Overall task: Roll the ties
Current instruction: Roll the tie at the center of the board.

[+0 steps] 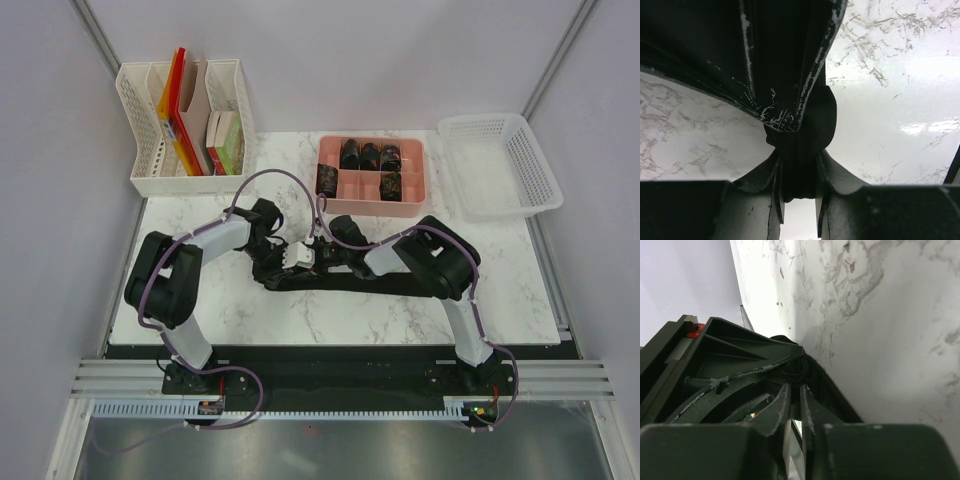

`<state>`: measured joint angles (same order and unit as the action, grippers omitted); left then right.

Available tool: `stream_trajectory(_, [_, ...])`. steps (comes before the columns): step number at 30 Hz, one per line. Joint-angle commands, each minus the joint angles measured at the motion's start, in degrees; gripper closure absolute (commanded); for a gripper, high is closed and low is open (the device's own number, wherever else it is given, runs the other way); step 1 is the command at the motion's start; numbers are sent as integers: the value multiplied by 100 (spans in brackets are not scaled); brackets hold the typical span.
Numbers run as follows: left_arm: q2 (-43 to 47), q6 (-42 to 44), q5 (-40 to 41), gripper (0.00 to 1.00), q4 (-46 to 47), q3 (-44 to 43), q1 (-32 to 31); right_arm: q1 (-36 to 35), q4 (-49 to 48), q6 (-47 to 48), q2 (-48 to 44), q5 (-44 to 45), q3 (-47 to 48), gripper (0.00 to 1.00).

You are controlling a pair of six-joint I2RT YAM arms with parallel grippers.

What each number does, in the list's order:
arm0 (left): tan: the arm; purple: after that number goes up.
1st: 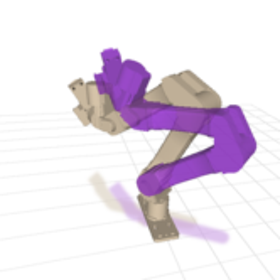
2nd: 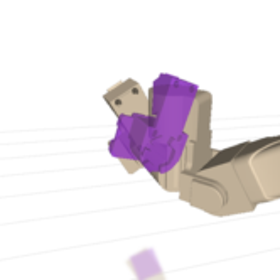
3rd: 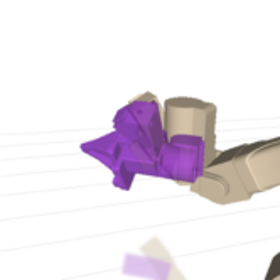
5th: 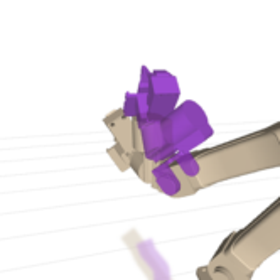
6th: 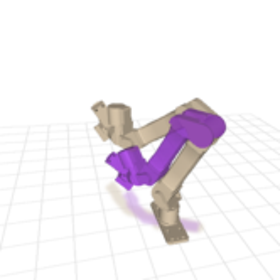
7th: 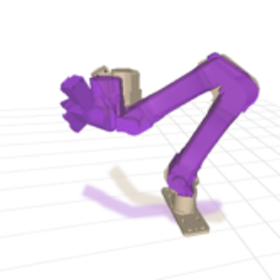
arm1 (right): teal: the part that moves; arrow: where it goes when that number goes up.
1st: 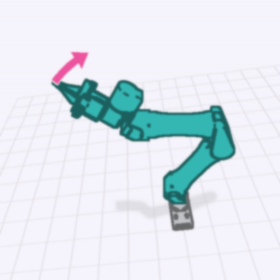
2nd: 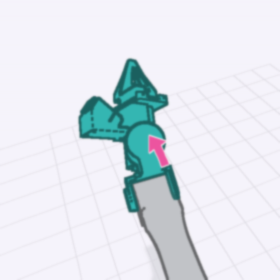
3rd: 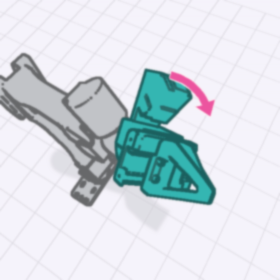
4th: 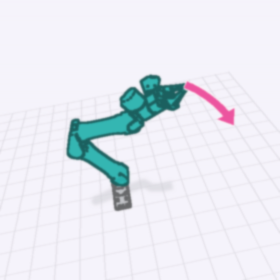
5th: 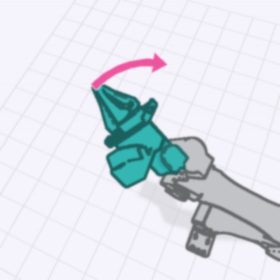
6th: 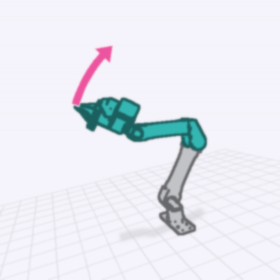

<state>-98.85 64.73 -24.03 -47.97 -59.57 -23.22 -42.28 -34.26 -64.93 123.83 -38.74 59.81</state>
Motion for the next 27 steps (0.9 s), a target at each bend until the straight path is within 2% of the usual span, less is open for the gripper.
stream_trajectory(1, [-231,-355,39,72,-284,-19,11,-52,42,129,63,-72,145,89])
stream_trajectory(2, [-223,-373,30,72,-292,-11,11,-26,60,182,-42,-55,154,94])
stream_trajectory(5, [-223,-382,39,73,-284,-19,11,1,103,208,-218,-72,197,99])
stream_trajectory(9, [-214,-382,56,73,-266,-28,11,1,314,-2,-386,-81,242,66])
stream_trajectory(10, [-214,-382,56,73,-266,-28,11,9,497,-11,-421,-55,207,64])
stream_trajectory(17, [-205,-400,65,73,-240,-37,19,1,491,-240,-465,51,-145,64])
stream_trajectory(27, [-196,-365,65,73,-231,7,20,-70,262,-337,-298,95,-93,60])
